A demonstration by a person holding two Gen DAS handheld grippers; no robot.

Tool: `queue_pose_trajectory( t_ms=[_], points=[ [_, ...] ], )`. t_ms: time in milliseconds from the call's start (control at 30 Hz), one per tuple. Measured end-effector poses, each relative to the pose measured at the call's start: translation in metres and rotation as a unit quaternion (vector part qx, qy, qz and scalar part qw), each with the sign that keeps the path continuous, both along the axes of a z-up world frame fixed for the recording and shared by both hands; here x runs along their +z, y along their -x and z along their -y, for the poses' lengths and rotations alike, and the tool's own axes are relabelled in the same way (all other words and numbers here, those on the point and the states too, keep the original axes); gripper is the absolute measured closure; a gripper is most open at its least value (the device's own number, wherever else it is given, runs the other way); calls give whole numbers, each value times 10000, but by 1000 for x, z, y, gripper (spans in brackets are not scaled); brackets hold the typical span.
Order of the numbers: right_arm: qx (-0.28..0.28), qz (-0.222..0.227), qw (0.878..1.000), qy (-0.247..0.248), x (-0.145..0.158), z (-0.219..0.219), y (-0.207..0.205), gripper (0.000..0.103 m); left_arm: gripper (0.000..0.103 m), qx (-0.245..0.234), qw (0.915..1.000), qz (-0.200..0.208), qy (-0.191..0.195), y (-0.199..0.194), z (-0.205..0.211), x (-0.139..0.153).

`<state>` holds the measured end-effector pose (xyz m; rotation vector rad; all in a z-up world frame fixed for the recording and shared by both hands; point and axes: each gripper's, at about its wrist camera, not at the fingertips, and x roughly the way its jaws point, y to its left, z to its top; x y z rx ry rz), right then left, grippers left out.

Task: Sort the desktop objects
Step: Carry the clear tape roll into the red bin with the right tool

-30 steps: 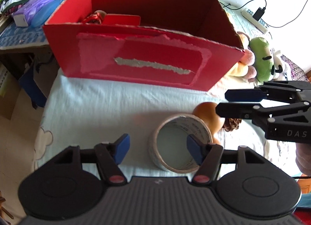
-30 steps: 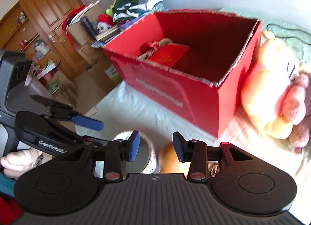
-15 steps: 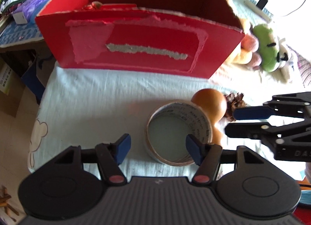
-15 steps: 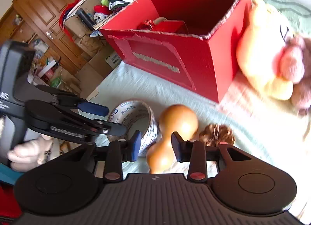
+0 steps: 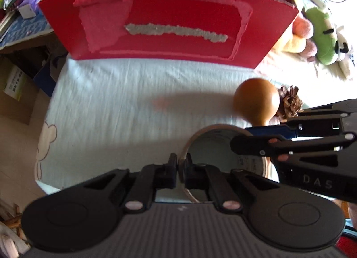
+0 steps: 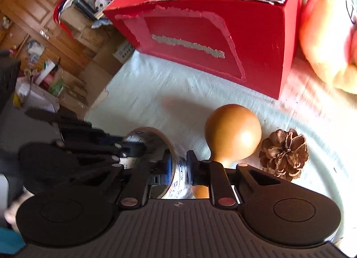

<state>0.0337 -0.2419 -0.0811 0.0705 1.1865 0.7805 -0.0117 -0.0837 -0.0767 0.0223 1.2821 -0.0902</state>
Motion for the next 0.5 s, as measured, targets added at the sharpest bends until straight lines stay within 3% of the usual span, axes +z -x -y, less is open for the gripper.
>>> queue_pose_trajectory(
  t_ms=[200, 333, 500],
  points=[
    [44, 340, 9991, -249, 33, 5, 3, 88, 101, 59, 9996, 258, 25, 6, -2, 22],
    [56, 1019, 9932, -564, 80, 5, -7, 88, 101, -33, 9966, 826, -39, 3, -7, 73],
    [-217, 1918, 9796, -566, 130, 1, -37, 89, 101, -367, 9853, 1646, -288, -26, 0, 137]
  ],
)
